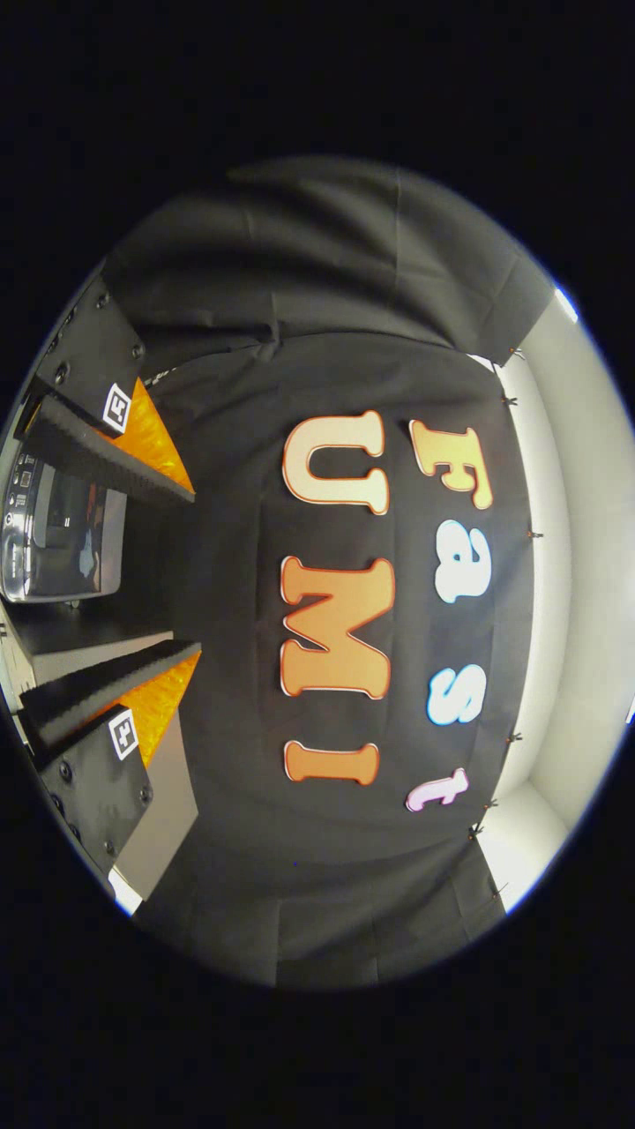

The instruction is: Put the clothes into the washing machine and then close the washing machine lid.

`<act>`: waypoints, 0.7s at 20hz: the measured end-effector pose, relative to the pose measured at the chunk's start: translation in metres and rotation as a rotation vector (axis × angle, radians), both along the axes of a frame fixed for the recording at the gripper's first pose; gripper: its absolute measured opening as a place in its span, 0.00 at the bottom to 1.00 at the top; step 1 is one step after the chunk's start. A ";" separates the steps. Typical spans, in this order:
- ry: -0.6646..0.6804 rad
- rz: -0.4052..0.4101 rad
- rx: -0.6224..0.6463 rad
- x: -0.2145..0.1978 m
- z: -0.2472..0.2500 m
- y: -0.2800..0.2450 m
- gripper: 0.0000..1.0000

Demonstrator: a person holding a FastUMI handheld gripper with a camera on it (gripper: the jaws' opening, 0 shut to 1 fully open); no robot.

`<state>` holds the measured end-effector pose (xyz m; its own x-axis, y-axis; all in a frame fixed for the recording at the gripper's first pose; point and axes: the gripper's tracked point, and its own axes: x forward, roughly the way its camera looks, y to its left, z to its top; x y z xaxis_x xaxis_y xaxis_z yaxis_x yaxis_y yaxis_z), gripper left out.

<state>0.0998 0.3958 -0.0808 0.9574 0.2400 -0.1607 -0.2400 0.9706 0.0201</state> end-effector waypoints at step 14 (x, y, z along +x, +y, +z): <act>-0.114 -0.031 0.036 -0.103 0.070 -0.122 0.98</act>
<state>-0.0028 0.2737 -0.0112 0.9760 0.2135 -0.0419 -0.2124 0.9767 0.0292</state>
